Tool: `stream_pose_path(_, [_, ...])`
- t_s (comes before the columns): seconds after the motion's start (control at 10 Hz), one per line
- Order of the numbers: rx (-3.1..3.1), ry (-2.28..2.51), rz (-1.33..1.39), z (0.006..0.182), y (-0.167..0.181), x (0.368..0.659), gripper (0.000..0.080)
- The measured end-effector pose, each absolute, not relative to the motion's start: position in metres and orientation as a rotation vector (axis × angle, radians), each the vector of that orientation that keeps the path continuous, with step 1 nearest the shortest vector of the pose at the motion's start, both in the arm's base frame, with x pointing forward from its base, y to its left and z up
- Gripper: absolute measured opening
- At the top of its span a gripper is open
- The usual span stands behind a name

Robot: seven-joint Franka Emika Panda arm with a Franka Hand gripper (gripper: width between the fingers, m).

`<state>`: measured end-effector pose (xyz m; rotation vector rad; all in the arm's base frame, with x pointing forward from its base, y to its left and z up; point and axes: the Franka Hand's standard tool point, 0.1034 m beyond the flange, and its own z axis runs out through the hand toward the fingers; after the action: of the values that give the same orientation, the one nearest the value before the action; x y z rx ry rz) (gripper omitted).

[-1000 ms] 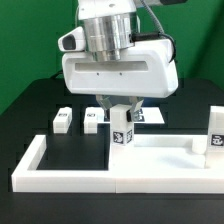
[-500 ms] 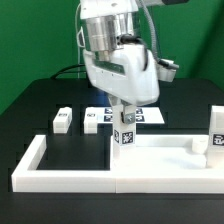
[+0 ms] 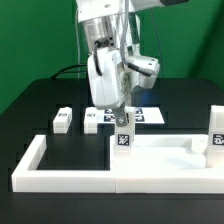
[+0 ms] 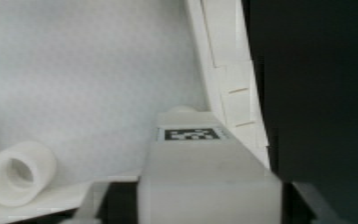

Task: Assemble desk

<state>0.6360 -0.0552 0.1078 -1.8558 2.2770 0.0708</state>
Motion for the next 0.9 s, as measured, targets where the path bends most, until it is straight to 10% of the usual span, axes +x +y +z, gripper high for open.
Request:
stream_pose_path(0.2, [-2.088,2.072,0.075,0.1112,-0.0515,0.6366,0.0599])
stream_pose_path(0.9, [-2.819,0.985,-0.035,0.1130,-0.0522,0.6369,0.0649])
